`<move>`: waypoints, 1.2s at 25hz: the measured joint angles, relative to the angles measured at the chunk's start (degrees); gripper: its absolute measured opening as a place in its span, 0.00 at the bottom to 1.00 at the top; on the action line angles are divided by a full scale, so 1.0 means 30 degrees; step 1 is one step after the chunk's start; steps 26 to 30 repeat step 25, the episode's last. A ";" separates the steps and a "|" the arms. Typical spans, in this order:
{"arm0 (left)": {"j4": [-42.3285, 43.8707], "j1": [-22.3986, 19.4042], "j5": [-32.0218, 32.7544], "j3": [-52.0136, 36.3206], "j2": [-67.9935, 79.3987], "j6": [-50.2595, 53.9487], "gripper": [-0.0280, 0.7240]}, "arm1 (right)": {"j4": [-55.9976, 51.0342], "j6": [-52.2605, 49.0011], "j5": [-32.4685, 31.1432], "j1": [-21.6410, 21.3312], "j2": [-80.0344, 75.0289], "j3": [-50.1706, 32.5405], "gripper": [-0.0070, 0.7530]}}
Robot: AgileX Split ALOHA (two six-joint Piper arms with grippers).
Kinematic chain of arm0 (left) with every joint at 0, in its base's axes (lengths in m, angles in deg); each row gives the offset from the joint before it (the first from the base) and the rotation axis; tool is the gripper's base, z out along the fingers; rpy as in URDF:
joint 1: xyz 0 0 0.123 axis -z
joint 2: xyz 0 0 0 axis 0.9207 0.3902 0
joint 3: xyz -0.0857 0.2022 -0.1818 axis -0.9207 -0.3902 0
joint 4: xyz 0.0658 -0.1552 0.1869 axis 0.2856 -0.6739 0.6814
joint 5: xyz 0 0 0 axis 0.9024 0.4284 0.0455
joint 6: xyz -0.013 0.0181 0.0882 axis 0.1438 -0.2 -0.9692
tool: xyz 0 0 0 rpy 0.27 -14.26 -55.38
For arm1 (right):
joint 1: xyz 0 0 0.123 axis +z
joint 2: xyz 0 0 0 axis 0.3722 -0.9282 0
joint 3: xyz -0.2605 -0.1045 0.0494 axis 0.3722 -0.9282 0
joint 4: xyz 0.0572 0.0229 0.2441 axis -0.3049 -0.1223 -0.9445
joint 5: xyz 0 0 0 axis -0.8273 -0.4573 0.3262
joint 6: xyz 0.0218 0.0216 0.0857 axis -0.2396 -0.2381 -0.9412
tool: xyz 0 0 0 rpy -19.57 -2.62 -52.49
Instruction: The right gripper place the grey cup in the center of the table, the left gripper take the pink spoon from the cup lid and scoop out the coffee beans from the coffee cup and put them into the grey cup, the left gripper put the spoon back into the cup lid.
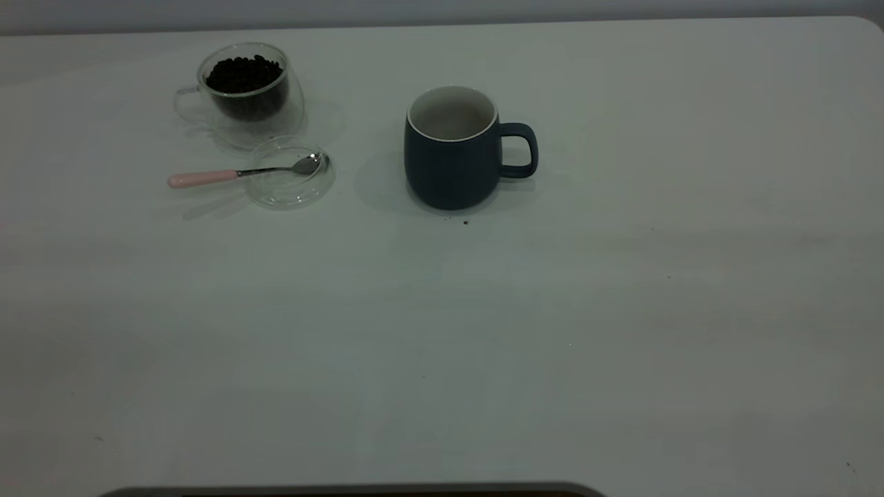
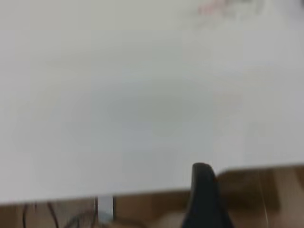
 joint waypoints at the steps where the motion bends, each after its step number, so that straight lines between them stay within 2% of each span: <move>1: 0.0000 0.0000 0.0047 0.0000 -0.0733 0.0000 0.80 | 0.0000 0.0000 0.0000 0.0000 0.0018 0.0000 0.32; 30: -0.0041 0.0000 0.0267 -0.0016 -0.1620 0.0020 0.80 | 0.0000 0.0000 0.0000 0.0000 0.0054 0.0000 0.32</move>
